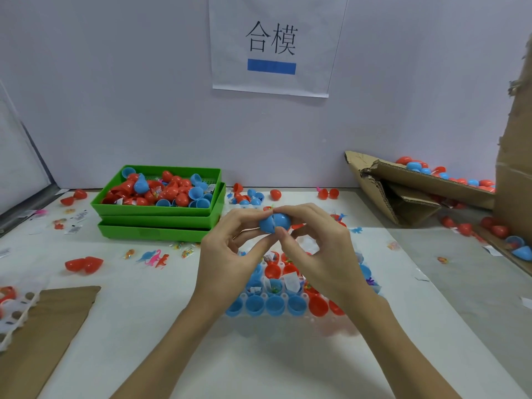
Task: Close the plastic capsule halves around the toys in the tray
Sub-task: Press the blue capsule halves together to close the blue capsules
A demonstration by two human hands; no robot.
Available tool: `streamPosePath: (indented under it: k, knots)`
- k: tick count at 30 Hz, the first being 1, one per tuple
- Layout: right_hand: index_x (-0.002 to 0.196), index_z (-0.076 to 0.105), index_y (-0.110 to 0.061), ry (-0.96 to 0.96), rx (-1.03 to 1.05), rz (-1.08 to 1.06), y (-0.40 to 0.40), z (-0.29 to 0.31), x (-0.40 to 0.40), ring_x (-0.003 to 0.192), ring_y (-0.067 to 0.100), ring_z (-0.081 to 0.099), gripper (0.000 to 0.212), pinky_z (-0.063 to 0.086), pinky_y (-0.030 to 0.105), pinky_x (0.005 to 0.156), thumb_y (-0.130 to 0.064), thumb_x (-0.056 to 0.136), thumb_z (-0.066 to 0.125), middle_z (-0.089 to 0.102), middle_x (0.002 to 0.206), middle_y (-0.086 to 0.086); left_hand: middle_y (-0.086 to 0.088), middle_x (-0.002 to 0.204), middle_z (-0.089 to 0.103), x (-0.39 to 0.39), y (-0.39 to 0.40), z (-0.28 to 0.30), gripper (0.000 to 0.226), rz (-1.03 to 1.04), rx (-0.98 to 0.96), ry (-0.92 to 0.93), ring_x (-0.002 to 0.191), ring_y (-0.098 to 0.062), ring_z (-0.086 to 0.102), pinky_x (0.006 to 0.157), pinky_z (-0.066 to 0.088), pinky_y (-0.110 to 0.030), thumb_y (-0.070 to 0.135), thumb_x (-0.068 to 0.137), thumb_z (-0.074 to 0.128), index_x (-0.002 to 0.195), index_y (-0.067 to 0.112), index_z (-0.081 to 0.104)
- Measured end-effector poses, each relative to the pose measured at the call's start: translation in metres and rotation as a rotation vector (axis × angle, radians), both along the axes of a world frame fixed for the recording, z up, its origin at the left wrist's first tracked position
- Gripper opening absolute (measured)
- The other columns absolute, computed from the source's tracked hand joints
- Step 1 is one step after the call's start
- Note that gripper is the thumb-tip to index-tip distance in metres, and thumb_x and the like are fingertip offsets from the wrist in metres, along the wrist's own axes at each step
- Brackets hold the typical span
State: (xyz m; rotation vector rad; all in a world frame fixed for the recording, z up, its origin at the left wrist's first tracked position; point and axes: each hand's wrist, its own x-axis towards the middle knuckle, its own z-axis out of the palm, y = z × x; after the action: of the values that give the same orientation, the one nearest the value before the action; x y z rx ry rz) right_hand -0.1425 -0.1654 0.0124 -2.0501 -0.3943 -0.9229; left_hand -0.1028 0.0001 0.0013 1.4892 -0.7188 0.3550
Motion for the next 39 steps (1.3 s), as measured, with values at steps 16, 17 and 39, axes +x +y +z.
streamPosePath:
  k: [16,17,39]
  knots:
    - [0.122,0.067,-0.028,0.139,0.244,0.093,0.01,-0.002,0.001,0.103,0.015,0.071,0.029,0.063,0.031,0.083,-0.029,0.093,0.069,0.072,0.114,-0.006,0.017,0.117,0.07,0.001,0.004,0.005,0.038,-0.006,0.042,-0.038,0.111,-0.01,0.071,0.089,0.056,-0.015,0.015,0.087,0.082,0.118,0.029,0.065]
    - [0.122,0.068,-0.026,0.145,0.245,0.083,0.011,-0.003,0.002,0.102,0.015,0.071,0.028,0.063,0.032,0.082,-0.028,0.094,0.07,0.072,0.112,-0.006,0.016,0.116,0.07,0.001,0.004,0.004,0.038,0.006,0.063,-0.064,0.11,-0.011,0.071,0.089,0.056,-0.015,0.013,0.088,0.082,0.117,0.028,0.065]
    - [0.121,0.071,-0.02,0.049,0.203,-0.023,0.013,-0.008,0.001,0.098,0.011,0.071,0.029,0.058,0.018,0.08,-0.022,0.092,0.075,0.072,0.107,-0.007,0.002,0.119,0.073,-0.001,0.002,0.005,0.03,-0.003,0.083,0.009,0.111,-0.016,0.071,0.092,0.059,-0.024,0.005,0.096,0.07,0.125,0.013,0.071]
